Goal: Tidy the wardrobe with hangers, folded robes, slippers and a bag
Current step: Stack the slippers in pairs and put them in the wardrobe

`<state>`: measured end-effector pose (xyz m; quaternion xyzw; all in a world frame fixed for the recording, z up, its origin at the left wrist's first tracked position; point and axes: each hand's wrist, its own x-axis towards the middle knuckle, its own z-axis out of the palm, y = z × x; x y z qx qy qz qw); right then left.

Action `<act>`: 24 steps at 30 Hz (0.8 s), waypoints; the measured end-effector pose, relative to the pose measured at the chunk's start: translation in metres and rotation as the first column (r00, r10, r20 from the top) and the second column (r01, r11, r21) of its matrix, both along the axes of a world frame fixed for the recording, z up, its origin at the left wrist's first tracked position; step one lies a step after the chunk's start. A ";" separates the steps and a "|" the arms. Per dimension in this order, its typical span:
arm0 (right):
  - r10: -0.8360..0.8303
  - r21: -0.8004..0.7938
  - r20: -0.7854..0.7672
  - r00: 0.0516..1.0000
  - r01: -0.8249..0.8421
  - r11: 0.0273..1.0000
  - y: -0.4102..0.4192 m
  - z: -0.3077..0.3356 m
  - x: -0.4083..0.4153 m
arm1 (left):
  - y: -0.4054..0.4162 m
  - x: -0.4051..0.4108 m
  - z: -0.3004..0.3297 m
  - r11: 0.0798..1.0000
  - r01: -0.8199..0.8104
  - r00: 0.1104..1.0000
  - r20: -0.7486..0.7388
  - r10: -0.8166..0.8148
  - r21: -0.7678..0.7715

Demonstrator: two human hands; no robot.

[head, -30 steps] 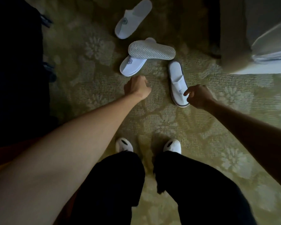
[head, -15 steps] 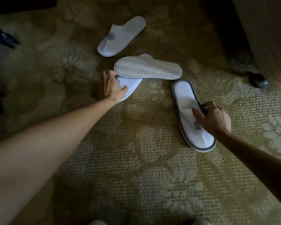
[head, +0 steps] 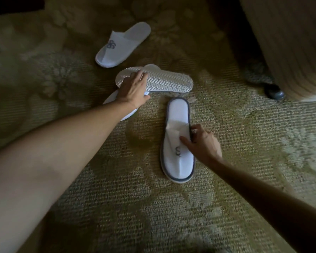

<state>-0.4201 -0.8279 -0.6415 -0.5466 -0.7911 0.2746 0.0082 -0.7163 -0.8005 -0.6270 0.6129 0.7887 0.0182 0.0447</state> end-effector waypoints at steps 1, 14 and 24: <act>0.025 -0.017 -0.010 1.000 -0.025 1.000 -0.002 -0.001 -0.004 | 0.004 0.000 -0.001 1.000 0.008 1.000 -0.015 -0.008 -0.016; 0.188 0.245 -0.038 0.981 -0.173 0.954 0.132 0.026 -0.113 | -0.068 0.140 -0.002 0.775 -0.597 0.609 0.514 0.605 -0.205; 0.336 0.147 0.141 0.931 -0.355 0.923 0.138 0.023 -0.159 | -0.089 0.166 -0.013 0.953 -0.272 0.899 0.318 0.301 -0.133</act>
